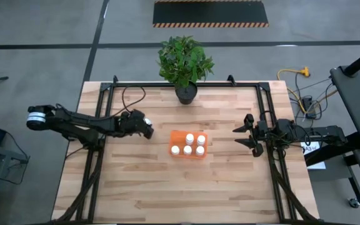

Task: Pick and place pill bottles into a basket
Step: Put the white pill bottle into the orange bin

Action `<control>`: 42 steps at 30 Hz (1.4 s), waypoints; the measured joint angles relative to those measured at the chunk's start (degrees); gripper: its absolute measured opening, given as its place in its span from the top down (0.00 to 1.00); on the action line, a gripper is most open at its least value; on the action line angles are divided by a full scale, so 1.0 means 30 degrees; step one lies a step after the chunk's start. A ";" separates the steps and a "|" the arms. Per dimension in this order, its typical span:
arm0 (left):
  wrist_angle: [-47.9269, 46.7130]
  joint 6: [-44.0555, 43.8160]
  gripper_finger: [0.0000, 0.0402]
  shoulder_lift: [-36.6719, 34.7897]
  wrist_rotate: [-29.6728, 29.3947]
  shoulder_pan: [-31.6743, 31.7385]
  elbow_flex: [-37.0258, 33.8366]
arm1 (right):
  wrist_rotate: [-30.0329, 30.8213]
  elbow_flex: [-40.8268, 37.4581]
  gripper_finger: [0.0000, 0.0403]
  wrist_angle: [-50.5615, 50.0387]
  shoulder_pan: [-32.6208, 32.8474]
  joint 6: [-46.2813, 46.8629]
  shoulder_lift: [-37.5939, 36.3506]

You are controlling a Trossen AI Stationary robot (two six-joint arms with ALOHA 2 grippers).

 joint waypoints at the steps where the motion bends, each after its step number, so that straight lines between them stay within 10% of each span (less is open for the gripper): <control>1: -0.0002 -0.0006 0.27 0.0007 0.0015 0.0096 0.0000 | 0.0005 0.0000 0.50 0.0007 -0.0007 0.0012 0.0000; 16: 0.0441 0.0214 0.65 -0.0051 0.1576 0.0574 0.0007 | 0.0005 0.0000 0.50 0.0000 -0.0005 0.0029 0.0000; 29: 0.1166 0.3133 0.65 -0.0355 0.2569 0.0596 0.1534 | 0.0007 0.0000 0.50 0.0007 -0.0004 0.0007 0.0000; 42: 0.2184 0.7426 0.65 -0.0417 0.8135 0.0596 0.3465 | 0.0007 0.0000 0.50 0.0007 -0.0004 0.0006 -0.0005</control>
